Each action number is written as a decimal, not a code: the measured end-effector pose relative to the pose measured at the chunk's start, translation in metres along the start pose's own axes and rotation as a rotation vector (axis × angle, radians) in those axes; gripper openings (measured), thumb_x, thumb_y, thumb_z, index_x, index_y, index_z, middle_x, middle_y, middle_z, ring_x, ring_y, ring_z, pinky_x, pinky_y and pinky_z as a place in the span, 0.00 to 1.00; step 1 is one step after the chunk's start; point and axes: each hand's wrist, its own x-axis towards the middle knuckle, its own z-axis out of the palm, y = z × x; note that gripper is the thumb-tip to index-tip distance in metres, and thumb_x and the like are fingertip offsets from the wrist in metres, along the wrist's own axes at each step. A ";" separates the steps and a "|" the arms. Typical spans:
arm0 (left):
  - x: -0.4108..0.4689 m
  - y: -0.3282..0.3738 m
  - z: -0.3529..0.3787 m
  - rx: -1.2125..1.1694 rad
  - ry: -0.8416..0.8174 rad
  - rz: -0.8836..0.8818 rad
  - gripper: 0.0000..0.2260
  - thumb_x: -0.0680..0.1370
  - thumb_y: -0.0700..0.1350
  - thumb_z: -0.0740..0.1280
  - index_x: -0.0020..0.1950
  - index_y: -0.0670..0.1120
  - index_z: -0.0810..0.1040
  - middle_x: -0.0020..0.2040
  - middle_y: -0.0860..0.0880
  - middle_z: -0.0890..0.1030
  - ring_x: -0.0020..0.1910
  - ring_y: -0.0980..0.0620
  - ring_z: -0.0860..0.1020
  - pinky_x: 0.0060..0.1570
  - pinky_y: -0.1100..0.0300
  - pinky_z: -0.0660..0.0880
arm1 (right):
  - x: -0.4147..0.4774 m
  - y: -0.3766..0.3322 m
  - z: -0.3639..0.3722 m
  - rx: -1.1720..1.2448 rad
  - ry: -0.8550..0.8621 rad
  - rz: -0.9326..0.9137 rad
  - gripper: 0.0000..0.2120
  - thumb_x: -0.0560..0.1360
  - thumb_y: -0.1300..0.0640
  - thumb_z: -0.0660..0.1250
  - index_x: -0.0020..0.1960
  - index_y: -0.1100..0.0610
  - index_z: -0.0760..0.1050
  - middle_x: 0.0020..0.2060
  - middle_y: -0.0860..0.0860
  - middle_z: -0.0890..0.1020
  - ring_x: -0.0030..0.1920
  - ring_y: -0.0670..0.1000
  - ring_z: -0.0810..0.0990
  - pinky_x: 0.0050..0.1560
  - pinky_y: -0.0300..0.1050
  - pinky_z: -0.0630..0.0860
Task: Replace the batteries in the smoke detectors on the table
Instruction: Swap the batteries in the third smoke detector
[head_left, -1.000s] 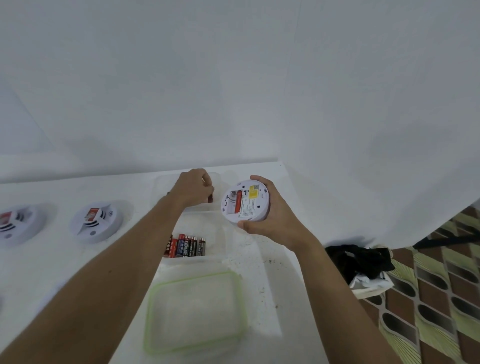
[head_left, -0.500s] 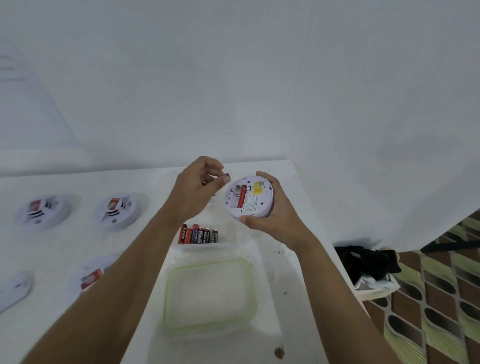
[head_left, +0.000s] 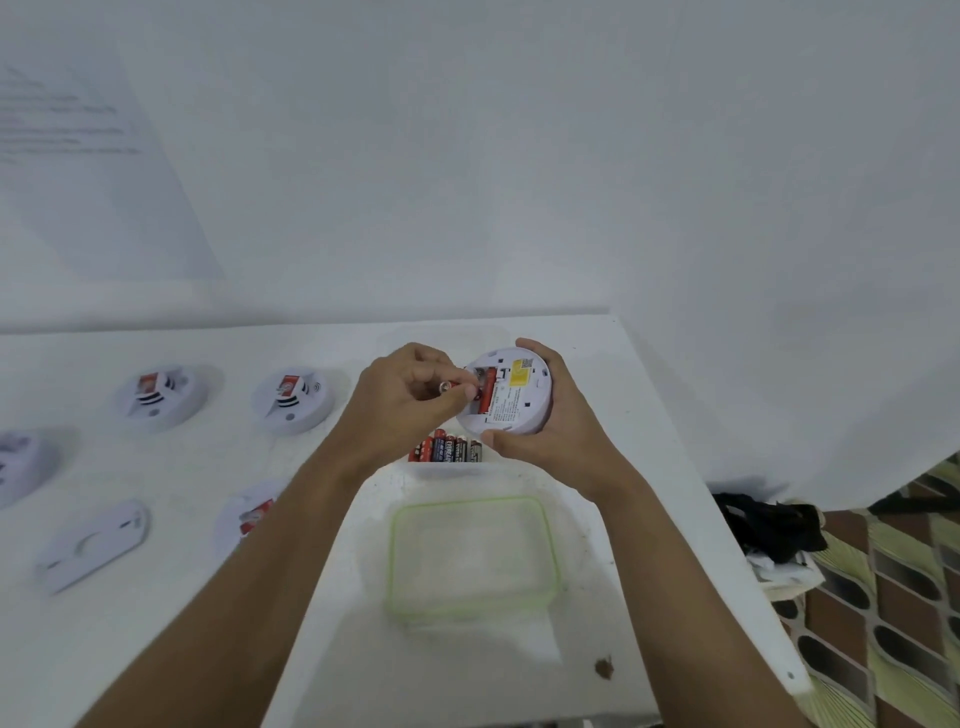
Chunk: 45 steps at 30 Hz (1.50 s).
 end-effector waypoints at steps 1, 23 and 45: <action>-0.003 -0.001 -0.005 0.001 -0.032 -0.011 0.06 0.74 0.46 0.72 0.49 0.53 0.87 0.48 0.55 0.79 0.44 0.54 0.80 0.48 0.54 0.80 | -0.001 -0.001 0.003 0.004 -0.003 0.000 0.43 0.67 0.72 0.77 0.75 0.55 0.59 0.63 0.48 0.76 0.60 0.39 0.79 0.55 0.38 0.78; -0.050 -0.018 -0.061 -0.548 -0.291 -0.383 0.16 0.78 0.42 0.67 0.66 0.46 0.79 0.54 0.42 0.82 0.44 0.49 0.74 0.47 0.61 0.75 | 0.001 -0.014 0.058 0.036 -0.115 0.046 0.38 0.65 0.65 0.76 0.71 0.51 0.66 0.61 0.47 0.79 0.58 0.44 0.81 0.48 0.43 0.81; -0.112 -0.072 -0.196 -0.327 0.229 -0.340 0.09 0.79 0.43 0.68 0.57 0.49 0.84 0.57 0.52 0.84 0.56 0.48 0.80 0.50 0.55 0.76 | 0.041 -0.018 0.184 -0.020 -0.363 0.033 0.41 0.67 0.71 0.78 0.73 0.53 0.64 0.66 0.50 0.76 0.65 0.46 0.77 0.57 0.44 0.80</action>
